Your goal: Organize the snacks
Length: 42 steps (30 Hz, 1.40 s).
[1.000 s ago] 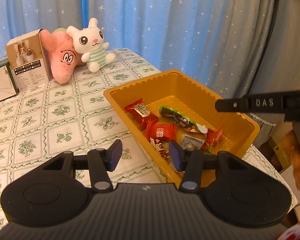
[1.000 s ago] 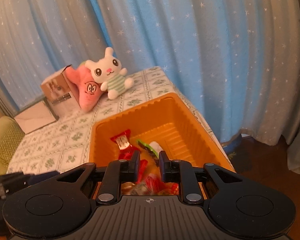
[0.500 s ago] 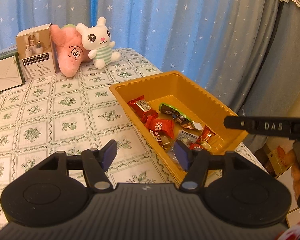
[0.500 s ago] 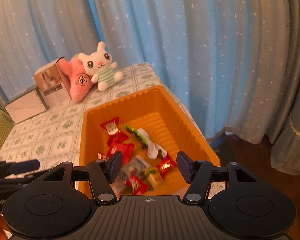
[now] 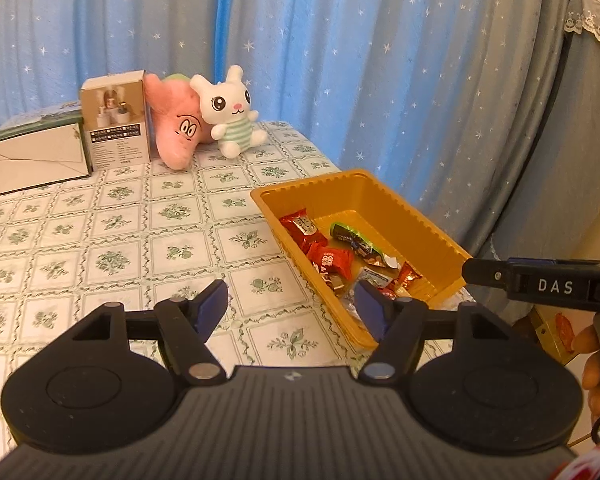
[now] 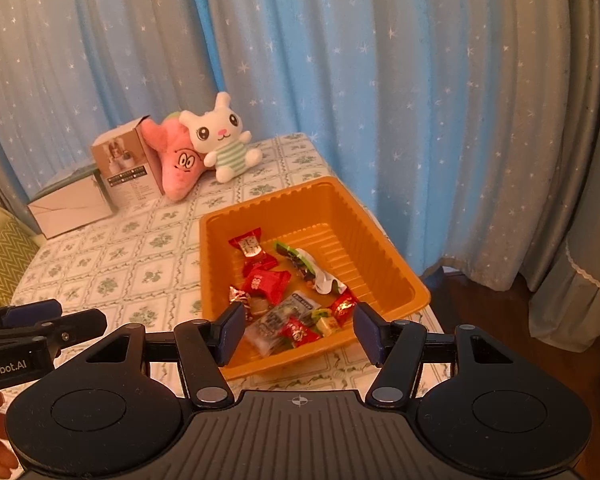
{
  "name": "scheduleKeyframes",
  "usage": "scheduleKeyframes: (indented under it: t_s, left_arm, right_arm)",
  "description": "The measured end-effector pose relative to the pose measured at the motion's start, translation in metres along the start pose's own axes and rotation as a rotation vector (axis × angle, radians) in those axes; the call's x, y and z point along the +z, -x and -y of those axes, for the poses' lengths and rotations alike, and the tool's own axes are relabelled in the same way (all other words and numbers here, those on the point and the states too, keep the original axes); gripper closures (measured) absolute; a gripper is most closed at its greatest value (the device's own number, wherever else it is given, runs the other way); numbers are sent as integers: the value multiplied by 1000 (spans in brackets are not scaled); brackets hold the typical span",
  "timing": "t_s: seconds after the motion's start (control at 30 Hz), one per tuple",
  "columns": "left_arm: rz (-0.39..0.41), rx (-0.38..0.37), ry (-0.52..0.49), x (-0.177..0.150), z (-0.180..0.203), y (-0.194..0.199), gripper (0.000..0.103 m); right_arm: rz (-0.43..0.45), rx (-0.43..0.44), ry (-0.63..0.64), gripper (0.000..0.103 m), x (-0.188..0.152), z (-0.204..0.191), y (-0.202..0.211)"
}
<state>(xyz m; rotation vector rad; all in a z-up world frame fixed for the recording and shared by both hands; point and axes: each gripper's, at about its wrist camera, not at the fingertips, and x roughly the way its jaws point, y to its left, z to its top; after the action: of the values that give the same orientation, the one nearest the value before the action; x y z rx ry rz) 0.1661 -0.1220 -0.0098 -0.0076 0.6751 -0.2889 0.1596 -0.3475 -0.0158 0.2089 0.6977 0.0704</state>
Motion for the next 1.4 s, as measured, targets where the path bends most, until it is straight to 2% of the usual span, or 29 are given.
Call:
scheduleKeyframes:
  t_s: [0.1, 0.3, 0.63, 0.9, 1.4]
  left_arm:
    - [1, 7, 1, -5, 2, 17, 36]
    - [10, 12, 39, -16, 4, 50, 36]
    - [2, 56, 22, -31, 17, 89, 36]
    - [3, 60, 20, -43, 26, 108, 36]
    - [3, 70, 45, -54, 30, 125, 36]
  right_arm:
    - [15, -5, 9, 42, -5, -6, 16]
    - [24, -18, 18, 33, -21, -17, 47]
    - [26, -59, 28, 31, -45, -27, 91]
    - [41, -78, 27, 31, -55, -31, 117]
    - [56, -45, 53, 31, -68, -41, 148]
